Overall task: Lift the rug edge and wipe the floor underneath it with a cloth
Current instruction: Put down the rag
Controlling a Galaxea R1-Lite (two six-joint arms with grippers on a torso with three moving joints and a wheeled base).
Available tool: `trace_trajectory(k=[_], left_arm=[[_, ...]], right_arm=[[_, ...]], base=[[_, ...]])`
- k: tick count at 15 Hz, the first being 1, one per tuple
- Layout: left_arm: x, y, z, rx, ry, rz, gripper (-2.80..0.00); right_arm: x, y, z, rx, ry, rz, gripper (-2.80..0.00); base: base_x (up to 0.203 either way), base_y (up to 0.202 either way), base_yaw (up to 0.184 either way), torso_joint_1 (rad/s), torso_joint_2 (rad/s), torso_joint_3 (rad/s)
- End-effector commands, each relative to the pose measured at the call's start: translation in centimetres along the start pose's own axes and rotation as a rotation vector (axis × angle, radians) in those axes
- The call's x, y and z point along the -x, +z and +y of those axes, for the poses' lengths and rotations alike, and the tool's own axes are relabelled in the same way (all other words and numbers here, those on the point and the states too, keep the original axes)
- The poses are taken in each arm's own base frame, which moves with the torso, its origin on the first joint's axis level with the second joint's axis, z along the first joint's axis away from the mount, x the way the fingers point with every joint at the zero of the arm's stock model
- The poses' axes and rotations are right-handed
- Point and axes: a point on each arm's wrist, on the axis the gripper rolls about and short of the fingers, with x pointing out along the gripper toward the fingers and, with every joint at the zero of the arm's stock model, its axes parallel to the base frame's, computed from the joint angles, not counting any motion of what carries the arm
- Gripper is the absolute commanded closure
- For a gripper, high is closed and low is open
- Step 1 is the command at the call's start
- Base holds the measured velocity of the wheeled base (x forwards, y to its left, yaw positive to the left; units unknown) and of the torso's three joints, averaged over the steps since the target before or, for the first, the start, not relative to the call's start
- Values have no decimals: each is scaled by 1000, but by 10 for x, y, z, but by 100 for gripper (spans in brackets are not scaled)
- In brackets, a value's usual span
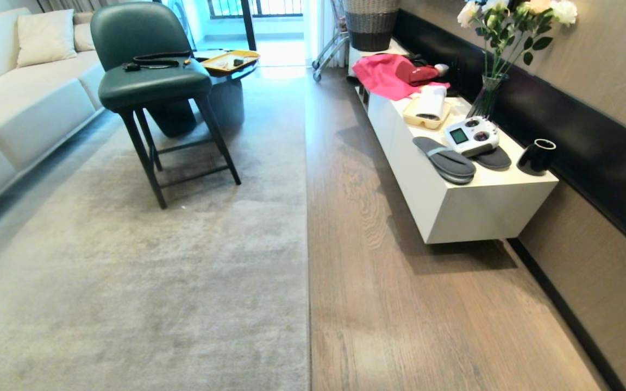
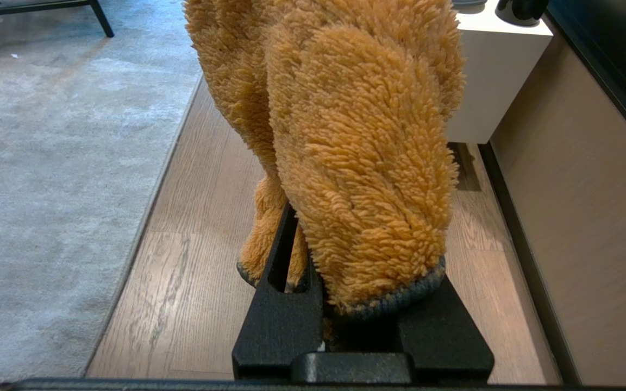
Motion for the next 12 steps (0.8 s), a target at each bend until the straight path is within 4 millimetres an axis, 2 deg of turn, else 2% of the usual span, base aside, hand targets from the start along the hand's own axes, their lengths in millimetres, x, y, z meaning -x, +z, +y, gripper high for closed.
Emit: trace_trajectory(k=[1, 12], left_arm=[[0, 0, 0, 0, -1, 0, 0], [0, 0, 0, 0, 1, 0, 0]], right_arm=[[0, 0, 0, 1, 1, 1, 0], [0, 0, 0, 0, 1, 0, 0]], base=[[0, 0, 0, 0, 0, 0], [0, 0, 0, 0, 0, 0]])
